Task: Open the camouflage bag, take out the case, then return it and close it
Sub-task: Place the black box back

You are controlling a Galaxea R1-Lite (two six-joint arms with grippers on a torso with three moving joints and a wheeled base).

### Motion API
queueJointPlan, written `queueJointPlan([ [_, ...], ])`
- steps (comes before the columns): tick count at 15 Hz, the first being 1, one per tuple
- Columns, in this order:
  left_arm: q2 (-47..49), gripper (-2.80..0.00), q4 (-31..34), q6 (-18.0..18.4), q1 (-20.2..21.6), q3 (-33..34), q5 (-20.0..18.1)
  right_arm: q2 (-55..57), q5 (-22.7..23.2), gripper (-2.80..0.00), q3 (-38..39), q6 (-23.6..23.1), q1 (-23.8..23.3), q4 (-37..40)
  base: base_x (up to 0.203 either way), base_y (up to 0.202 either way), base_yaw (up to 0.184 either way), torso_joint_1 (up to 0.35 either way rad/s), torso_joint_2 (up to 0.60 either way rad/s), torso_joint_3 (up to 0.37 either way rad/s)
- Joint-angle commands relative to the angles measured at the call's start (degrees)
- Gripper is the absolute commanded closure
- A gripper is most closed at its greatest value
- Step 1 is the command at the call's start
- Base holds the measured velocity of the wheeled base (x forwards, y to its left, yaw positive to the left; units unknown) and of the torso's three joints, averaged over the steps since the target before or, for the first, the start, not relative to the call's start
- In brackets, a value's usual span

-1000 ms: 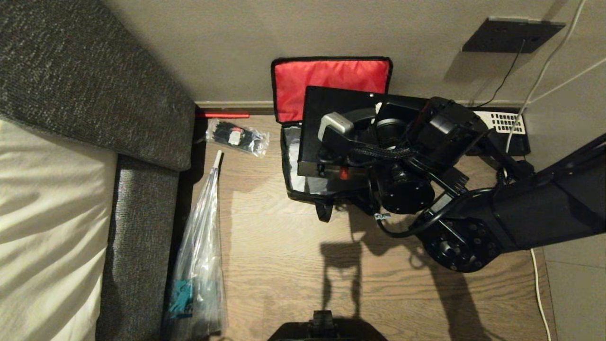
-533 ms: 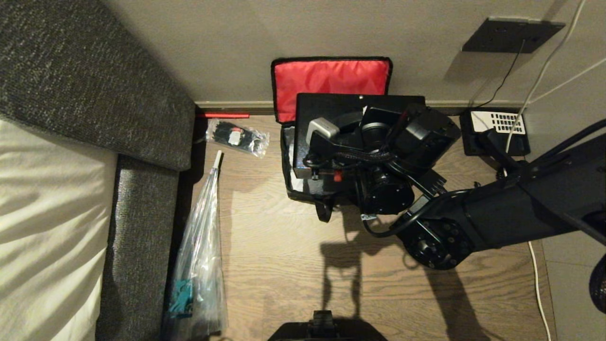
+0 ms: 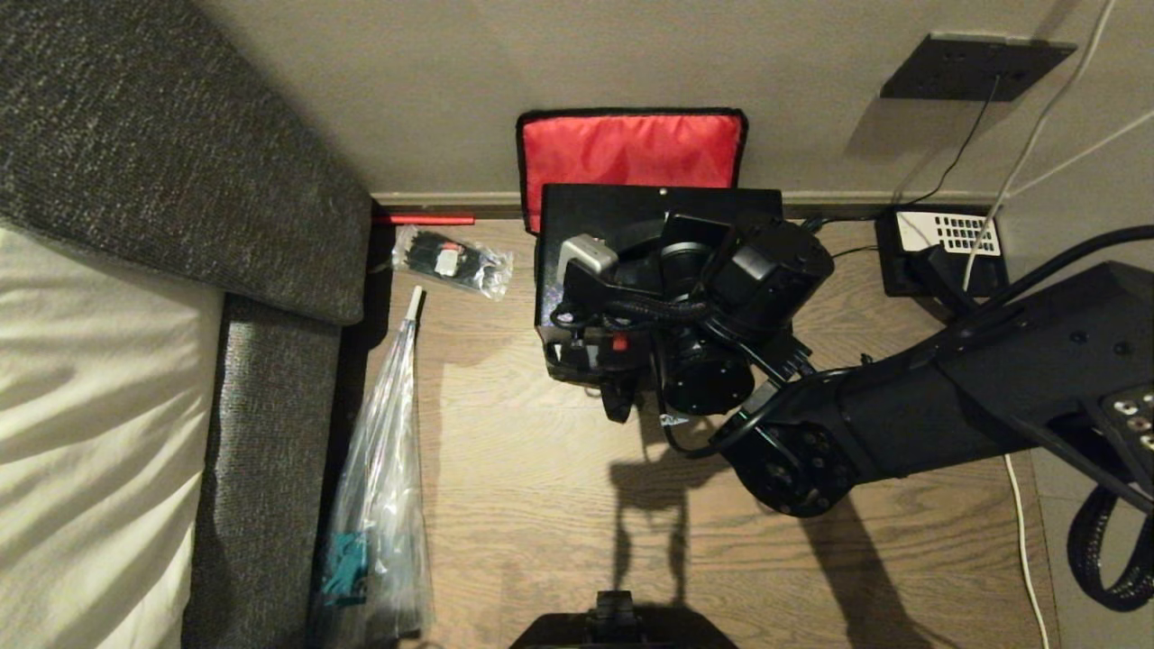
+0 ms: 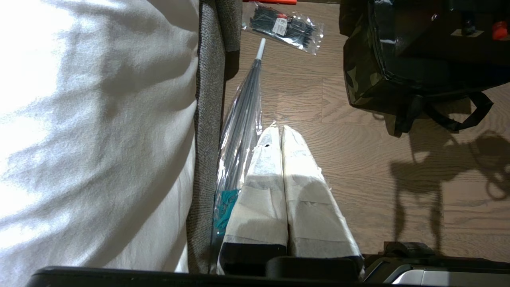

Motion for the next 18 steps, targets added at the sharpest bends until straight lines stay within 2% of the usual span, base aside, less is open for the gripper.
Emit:
queueJointPlan([
  [1, 0.07, 0.00, -0.06, -0.04, 0.01, 2.29, -0.05, 1.13, -0.24, 0.00, -0.16, -0.79, 0.17, -1.09, 0.000, 0.000, 0.000, 0.000, 0.00, 0.000],
  [3, 0.07, 0.00, -0.06, -0.04, 0.01, 2.29, 0.03, 1.48, -0.41, 0.00, -0.16, -2.04, 0.16, -2.26, 0.000, 0.000, 0.000, 0.000, 0.00, 0.000],
  [9, 0.07, 0.00, -0.06, -0.04, 0.01, 2.29, -0.05, 2.85, -0.16, 0.00, -0.85, -1.97, -0.18, -2.76, 0.000, 0.000, 0.000, 0.000, 0.00, 0.000],
  [18, 0.07, 0.00, -0.06, -0.04, 0.01, 2.29, 0.03, 5.25, 0.46, 0.00, -3.41, -1.35, -3.53, -2.68, 0.000, 0.000, 0.000, 0.000, 0.00, 0.000],
])
